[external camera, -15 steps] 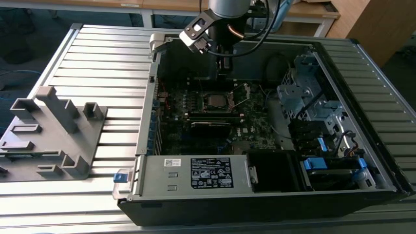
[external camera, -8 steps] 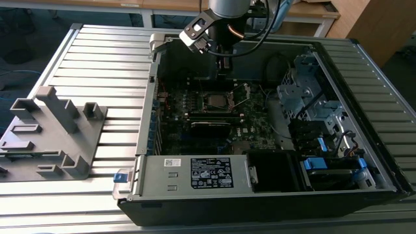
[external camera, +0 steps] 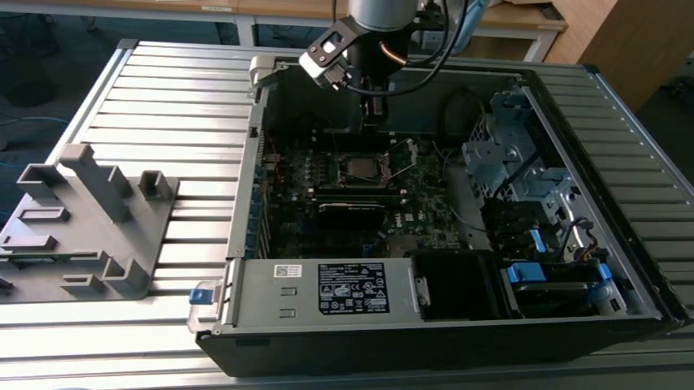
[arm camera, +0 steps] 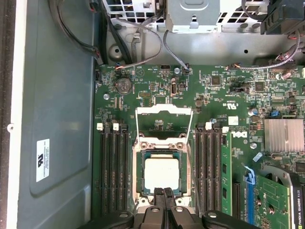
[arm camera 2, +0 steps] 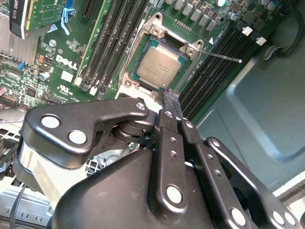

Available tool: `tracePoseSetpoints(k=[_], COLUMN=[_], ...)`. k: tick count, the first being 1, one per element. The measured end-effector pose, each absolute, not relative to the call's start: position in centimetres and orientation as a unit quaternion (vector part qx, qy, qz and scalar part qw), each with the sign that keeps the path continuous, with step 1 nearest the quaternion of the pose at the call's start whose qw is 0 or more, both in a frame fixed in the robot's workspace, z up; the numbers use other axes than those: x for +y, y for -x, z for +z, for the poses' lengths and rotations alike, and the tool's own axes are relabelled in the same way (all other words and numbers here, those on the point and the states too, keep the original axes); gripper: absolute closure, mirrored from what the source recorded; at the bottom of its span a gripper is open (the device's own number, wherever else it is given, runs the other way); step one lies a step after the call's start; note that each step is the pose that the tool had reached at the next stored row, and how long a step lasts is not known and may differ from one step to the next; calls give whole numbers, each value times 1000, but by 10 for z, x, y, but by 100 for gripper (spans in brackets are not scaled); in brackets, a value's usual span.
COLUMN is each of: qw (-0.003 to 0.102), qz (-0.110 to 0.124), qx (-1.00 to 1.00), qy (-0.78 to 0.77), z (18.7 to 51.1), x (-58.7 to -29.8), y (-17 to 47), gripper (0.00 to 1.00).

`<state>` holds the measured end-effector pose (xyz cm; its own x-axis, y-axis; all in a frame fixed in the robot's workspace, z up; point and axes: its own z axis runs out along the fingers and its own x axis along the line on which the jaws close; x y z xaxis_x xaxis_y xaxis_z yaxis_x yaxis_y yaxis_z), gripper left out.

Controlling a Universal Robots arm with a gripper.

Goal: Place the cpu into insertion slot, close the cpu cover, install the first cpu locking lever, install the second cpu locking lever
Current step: 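Place the cpu into insertion slot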

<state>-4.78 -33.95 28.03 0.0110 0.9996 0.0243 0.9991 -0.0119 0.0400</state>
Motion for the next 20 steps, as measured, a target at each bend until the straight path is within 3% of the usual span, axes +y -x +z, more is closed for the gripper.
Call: tracePoseSetpoints(k=[20], qw=[5], qz=[22], qx=[701], qy=[-712], z=[257], x=[-340], y=[46], gripper=[89])
